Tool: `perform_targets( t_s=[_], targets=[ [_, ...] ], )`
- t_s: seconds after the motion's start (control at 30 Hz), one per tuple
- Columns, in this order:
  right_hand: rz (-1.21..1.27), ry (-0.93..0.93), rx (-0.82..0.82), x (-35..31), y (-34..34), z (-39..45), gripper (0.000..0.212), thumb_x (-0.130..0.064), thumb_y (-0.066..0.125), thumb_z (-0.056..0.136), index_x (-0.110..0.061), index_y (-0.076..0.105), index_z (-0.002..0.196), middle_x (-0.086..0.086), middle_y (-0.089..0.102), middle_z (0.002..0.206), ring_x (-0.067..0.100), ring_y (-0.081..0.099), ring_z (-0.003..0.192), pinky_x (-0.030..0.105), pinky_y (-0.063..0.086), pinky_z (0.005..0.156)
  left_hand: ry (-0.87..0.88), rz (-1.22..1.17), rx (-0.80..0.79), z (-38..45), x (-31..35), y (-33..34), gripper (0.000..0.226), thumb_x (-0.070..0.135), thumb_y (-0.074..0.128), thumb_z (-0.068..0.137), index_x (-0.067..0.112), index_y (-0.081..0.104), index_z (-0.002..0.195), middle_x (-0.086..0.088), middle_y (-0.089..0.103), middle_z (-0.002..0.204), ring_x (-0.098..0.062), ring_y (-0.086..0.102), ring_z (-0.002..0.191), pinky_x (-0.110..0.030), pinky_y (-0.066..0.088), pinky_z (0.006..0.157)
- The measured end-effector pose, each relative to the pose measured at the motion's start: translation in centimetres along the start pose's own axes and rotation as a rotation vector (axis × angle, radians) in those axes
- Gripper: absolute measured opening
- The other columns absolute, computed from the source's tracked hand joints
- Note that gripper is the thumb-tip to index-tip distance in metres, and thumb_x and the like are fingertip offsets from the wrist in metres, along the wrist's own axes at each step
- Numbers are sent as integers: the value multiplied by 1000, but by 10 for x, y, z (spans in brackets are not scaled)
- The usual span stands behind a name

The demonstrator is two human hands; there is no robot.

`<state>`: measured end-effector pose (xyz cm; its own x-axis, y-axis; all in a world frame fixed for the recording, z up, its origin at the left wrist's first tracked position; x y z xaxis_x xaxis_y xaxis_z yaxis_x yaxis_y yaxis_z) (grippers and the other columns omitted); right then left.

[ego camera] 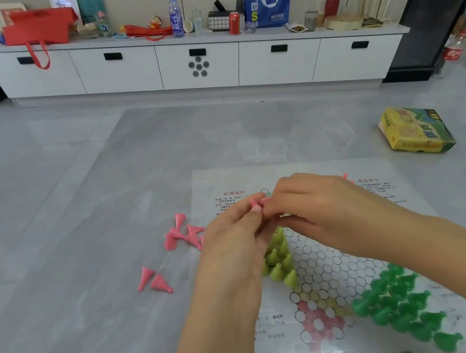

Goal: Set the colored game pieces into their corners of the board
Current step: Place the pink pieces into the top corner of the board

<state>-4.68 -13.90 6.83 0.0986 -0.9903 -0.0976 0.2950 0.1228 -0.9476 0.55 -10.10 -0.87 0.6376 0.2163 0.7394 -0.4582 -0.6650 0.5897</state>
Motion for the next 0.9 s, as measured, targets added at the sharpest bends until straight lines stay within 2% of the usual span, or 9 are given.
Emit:
perform_targets(
  t_s=[0.17,0.27,0.3,0.37,0.5,0.6,0.67,0.77,0.9],
  targets=[
    [41,10,126,-1,-13,1,17,-19,51,85,-11,66,88,-2,64,77,12,57,69,29,51,59,67,208,16,-3,12,-5,20,4,44,94,0,64,96,-11,71,90,-12,70,77,-21,56,78],
    [197,154,237,17,-27,-3,10,-18,59,84,-13,66,89,-6,65,80,6,57,74,19,49,69,180,485,192,0,33,-28,24,4,40,94,14,59,83,-3,65,83,-12,61,62,-16,52,58],
    [255,244,270,28,-31,-6,8,-15,62,83,-15,66,90,-10,64,79,4,58,76,14,49,70,228,608,271,1,42,-38,26,4,38,92,17,56,78,-2,61,79,-14,57,60,-20,47,54],
    [401,455,310,56,-33,-17,10,-13,62,83,-19,66,90,-13,65,79,-2,60,75,10,49,65,326,915,376,2,59,-52,21,7,36,88,15,50,76,-7,60,80,-23,56,72,-30,39,61],
    [707,810,392,114,-19,-51,9,-15,62,82,-20,66,88,-1,71,85,15,67,76,32,58,68,356,1400,371,9,63,-67,10,16,42,87,9,49,87,-6,62,100,-27,52,93,-33,36,71],
    [858,912,473,138,-12,-69,14,-4,57,85,-15,66,87,3,72,88,17,68,80,21,57,71,358,1596,316,12,55,-69,13,26,49,88,16,53,94,2,57,102,-23,53,100,-27,36,75],
    [911,943,491,145,-10,-74,16,-1,55,86,-13,65,86,6,72,91,12,67,77,17,56,69,343,1663,262,15,46,-70,15,29,50,89,19,54,99,3,56,109,-20,52,107,-25,36,78],
    [970,958,499,152,-7,-75,14,0,53,87,-8,64,87,8,70,92,9,66,72,17,56,70,293,1698,230,20,38,-73,12,29,51,88,22,54,97,5,53,131,-17,47,121,-35,44,91],
    [902,986,482,162,-5,-77,12,1,52,88,-5,63,87,9,70,90,10,65,69,16,56,67,292,1709,241,22,37,-72,13,24,49,90,20,57,99,3,49,136,-17,44,126,-36,43,92]
  ],
)
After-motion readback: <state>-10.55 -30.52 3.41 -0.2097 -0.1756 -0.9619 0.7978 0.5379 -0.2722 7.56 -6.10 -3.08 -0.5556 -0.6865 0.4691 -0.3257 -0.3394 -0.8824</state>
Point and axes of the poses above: each hand's wrist, its own z-axis towards the middle knuckle, its own y-axis out of the palm, x = y × z, the point moved 9 cm from there along z, towards the middle knuckle
